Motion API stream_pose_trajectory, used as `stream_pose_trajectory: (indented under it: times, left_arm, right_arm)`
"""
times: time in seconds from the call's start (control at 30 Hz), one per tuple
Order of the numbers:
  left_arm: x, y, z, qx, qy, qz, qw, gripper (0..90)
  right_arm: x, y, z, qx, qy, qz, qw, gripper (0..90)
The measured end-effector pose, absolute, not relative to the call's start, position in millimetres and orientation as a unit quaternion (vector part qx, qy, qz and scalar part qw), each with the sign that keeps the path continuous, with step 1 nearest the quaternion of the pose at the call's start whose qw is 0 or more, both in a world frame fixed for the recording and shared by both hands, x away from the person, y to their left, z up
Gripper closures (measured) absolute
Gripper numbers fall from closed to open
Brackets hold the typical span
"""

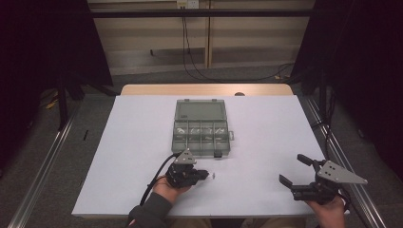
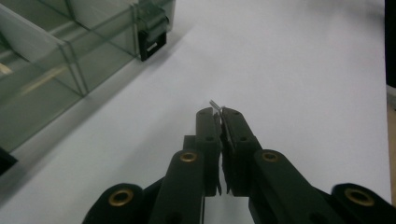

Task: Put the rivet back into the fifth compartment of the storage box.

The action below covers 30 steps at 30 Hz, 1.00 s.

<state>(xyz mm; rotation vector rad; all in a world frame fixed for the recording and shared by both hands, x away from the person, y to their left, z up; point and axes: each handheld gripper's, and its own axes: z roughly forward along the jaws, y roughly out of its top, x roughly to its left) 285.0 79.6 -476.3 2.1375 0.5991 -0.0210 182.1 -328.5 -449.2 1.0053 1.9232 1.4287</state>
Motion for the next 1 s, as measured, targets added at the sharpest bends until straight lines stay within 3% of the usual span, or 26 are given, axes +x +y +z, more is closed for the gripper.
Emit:
stream_pose_trajectory:
  times: [1.0]
  left_arm:
    - [302, 97, -456, 0.829, 0.263, 0.027, 0.493, 86.5]
  right_arm:
    - [183, -328, -450, 0.375, 0.713, 0.530, 0.265, 2.1]
